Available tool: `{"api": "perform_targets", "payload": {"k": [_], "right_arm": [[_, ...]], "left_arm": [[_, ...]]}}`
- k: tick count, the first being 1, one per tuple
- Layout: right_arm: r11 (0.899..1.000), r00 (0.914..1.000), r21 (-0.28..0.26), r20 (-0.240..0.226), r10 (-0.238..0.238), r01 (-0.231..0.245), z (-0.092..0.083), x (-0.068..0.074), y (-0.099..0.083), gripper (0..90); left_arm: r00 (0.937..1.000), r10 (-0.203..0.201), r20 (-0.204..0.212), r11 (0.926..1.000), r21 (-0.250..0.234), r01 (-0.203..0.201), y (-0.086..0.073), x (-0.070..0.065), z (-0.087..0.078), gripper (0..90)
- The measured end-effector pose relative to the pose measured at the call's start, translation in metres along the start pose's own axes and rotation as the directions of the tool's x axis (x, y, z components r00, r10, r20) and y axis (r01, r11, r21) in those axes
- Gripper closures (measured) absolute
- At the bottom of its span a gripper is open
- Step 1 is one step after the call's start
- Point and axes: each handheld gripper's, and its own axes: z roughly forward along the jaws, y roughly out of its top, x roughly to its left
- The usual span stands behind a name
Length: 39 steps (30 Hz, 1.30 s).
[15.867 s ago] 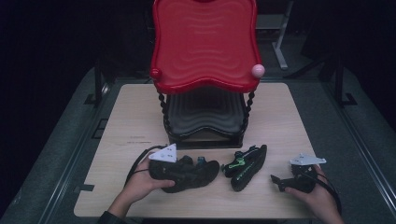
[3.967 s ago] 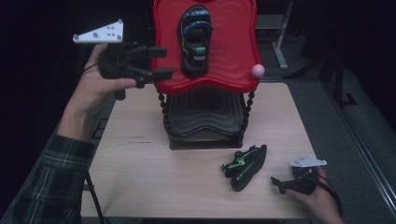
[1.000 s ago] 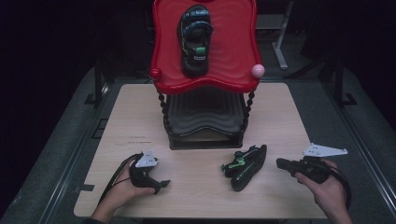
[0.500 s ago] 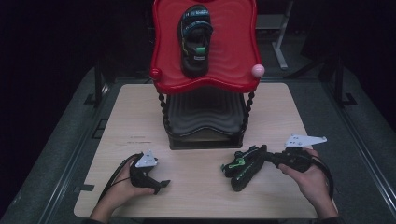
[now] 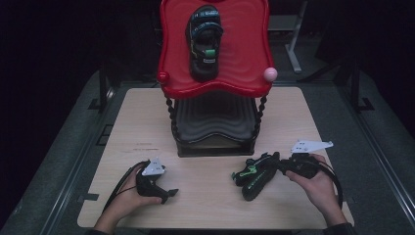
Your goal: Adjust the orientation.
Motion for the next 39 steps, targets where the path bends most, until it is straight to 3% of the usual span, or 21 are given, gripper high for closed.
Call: {"api": "perform_targets", "payload": {"k": [14, 22, 29, 39], "right_arm": [[1.0, 0.9997, -0.018, 0.005, 0.022, -0.022, -0.026, 0.002, -0.023, 90.0], [0.997, 0.9972, -0.018, -0.01, 0.074, -0.074, -0.041, -0.002, -0.046, 90.0], [0.995, 0.9952, 0.016, -0.009, 0.098, -0.098, -0.048, -0.004, -0.064, 90.0], [0.992, 0.9938, 0.055, -0.006, 0.111, -0.111, -0.048, -0.009, -0.074, 90.0]], "left_arm": [[1.0, 0.0, 0.0, 1.0, 0.0, 0.0, 0.0, 0.0, 0.0, 0.0], [1.0, -0.001, -0.001, 1.0, -0.002, 0.001, 0.0, 0.0, 0.0, 0.0], [1.0, -0.001, -0.001, 1.0, -0.002, 0.001, 0.0, 0.0, 0.0, 0.0], [1.0, -0.002, 0.0, 1.0, -0.002, 0.002, 0.0, 0.0, 0.0, 0.0]]}}
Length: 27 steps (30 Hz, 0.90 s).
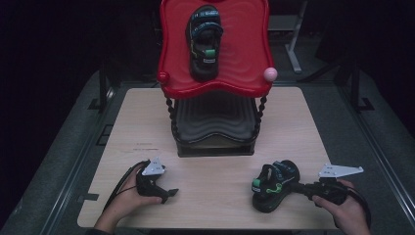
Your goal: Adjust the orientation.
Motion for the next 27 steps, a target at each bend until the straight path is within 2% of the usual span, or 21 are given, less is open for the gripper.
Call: {"api": "perform_targets", "payload": {"k": [7, 17, 27], "right_arm": [[0.995, 0.9995, 0.098, 0.033, 0.001, -0.005, 0.013, -0.009, -0.01, 90.0], [0.997, 0.9983, 0.081, 0.057, 0.005, -0.01, 0.017, -0.021, -0.004, 90.0], [0.998, 0.9987, 0.068, 0.05, 0.013, -0.016, 0.022, -0.031, 0.002, 90.0]], "left_arm": [[1.0, 0.0, 0.0, 1.0, 0.0, 0.0, 0.0, 0.0, 0.0, 0.0], [1.0, 0.001, 0.0, 1.0, 0.0, -0.001, 0.0, 0.0, 0.0, 0.0], [1.0, 0.002, -0.001, 1.0, 0.001, -0.002, 0.0, 0.0, 0.0, 0.0]]}}
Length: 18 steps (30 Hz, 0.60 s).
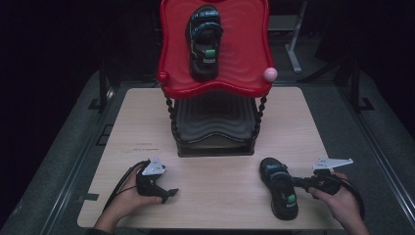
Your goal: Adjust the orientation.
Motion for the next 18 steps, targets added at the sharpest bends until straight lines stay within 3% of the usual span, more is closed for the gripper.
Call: {"api": "perform_targets", "payload": {"k": [4, 7, 10, 15, 18], "right_arm": [[1.0, 0.9998, -0.021, 0.019, 0.004, -0.004, -0.006, -0.001, 0.0, 88.9], [0.996, 0.9993, -0.088, 0.02, 0.033, -0.031, -0.016, -0.004, 0.0, 78.5], [0.987, 0.9986, -0.155, 0.0, 0.053, -0.052, -0.024, -0.004, -0.001, 65.6], [0.968, 0.9978, -0.244, -0.03, 0.06, -0.065, -0.034, -0.002, 0.0, 56.7], [0.957, 0.998, -0.287, -0.052, 0.035, -0.049, -0.039, 0.002, 0.003, 52.8]], "left_arm": [[1.0, 0.0, 0.0, 1.0, 0.0, 0.0, 0.0, 0.0, 0.0, 0.0], [1.0, -0.001, 0.0, 1.0, 0.0, 0.001, 0.0, 0.0, 0.0, 0.0], [1.0, -0.001, 0.0, 1.0, 0.0, 0.001, 0.0, 0.0, 0.0, 0.0], [1.0, -0.001, 0.0, 1.0, 0.0, 0.001, 0.0, 0.0, 0.0, 0.0], [1.0, -0.001, 0.0, 1.0, 0.0, 0.001, 0.0, 0.0, 0.0, 0.0]]}}
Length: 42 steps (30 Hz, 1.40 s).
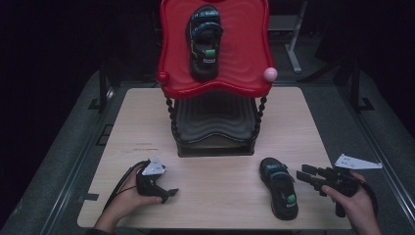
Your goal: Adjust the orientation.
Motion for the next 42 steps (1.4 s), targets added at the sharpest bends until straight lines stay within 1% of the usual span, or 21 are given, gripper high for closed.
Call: {"api": "perform_targets", "payload": {"k": [1, 3, 7, 10, 16, 19, 21, 22, 24, 27, 29, 32, 37, 39, 42], "right_arm": [[1.0, 0.9998, -0.015, -0.013, -0.015, 0.014, -0.001, 0.002, 0.002, 52.2], [0.999, 0.999, -0.026, -0.032, -0.03, 0.029, 0.0, 0.007, 0.004, 50.9], [0.998, 0.996, -0.025, -0.064, -0.063, 0.062, 0.006, 0.016, 0.006, 49.9], [0.997, 0.9932, -0.016, -0.084, -0.081, 0.08, 0.012, 0.019, 0.007, 48.9], [0.993, 0.9885, 0.032, -0.105, -0.108, 0.112, 0.026, 0.021, 0.004, 47.7], [0.99, 0.9873, 0.068, -0.107, -0.117, 0.125, 0.033, 0.02, 0.001, 47.7], [0.987, 0.9867, 0.092, -0.11, -0.12, 0.131, 0.038, 0.02, -0.001, 49.0], [0.986, 0.9863, 0.093, -0.107, -0.126, 0.136, 0.04, 0.02, -0.002, 50.5], [0.988, 0.9867, 0.088, -0.108, -0.121, 0.131, 0.04, 0.018, -0.001, 54.4], [0.989, 0.9878, 0.089, -0.11, -0.11, 0.12, 0.042, 0.017, -0.002, 55.1], [0.989, 0.9869, 0.082, -0.119, -0.109, 0.119, 0.044, 0.016, -0.002, 56.6], [0.99, 0.9854, 0.072, -0.127, -0.114, 0.123, 0.044, 0.016, -0.002, 61.5], [0.993, 0.9844, 0.054, -0.15, -0.093, 0.102, 0.04, 0.013, -0.003, 65.7], [0.994, 0.9845, 0.054, -0.154, -0.085, 0.094, 0.038, 0.012, -0.003, 66.3], [0.994, 0.9843, 0.05, -0.151, -0.091, 0.1, 0.037, 0.012, -0.003, 66.4]], "left_arm": [[1.0, -0.001, 0.0, 1.0, 0.0, 0.001, 0.0, 0.0, 0.0, 0.0], [1.0, 0.0, 0.0, 1.0, 0.0, 0.0, 0.0, 0.0, 0.0, 0.0], [1.0, 0.0, 0.0, 1.0, 0.0, 0.0, 0.0, 0.0, 0.0, 0.0], [1.0, 0.0, 0.0, 1.0, 0.0, 0.0, 0.0, 0.0, 0.0, 0.0], [1.0, 0.0, 0.0, 1.0, 0.0, 0.0, 0.0, 0.0, 0.0, 0.0], [1.0, 0.0, 0.0, 1.0, 0.0, 0.0, 0.0, 0.0, 0.0, 0.0], [1.0, 0.0, 0.0, 1.0, 0.0, 0.0, 0.0, 0.0, 0.0, 0.0], [1.0, 0.0, 0.0, 1.0, 0.0, 0.0, 0.0, 0.0, 0.0, 0.0], [1.0, 0.0, 0.0, 1.0, 0.0, 0.0, 0.0, 0.0, 0.0, 0.0], [1.0, 0.0, 0.0, 1.0, 0.0, 0.0, 0.0, 0.0, 0.0, 0.0], [1.0, 0.001, 0.0, 1.0, 0.0, -0.001, 0.0, 0.0, 0.0, 0.0], [1.0, 0.0, 0.0, 1.0, 0.0, 0.0, 0.0, 0.0, 0.0, 0.0], [1.0, 0.001, 0.0, 1.0, 0.0, -0.001, 0.0, 0.0, 0.0, 0.0], [1.0, 0.001, 0.0, 1.0, 0.0, -0.001, 0.0, 0.0, 0.0, 0.0], [1.0, 0.001, 0.0, 1.0, 0.0, -0.001, 0.0, 0.0, 0.0, 0.0]]}}
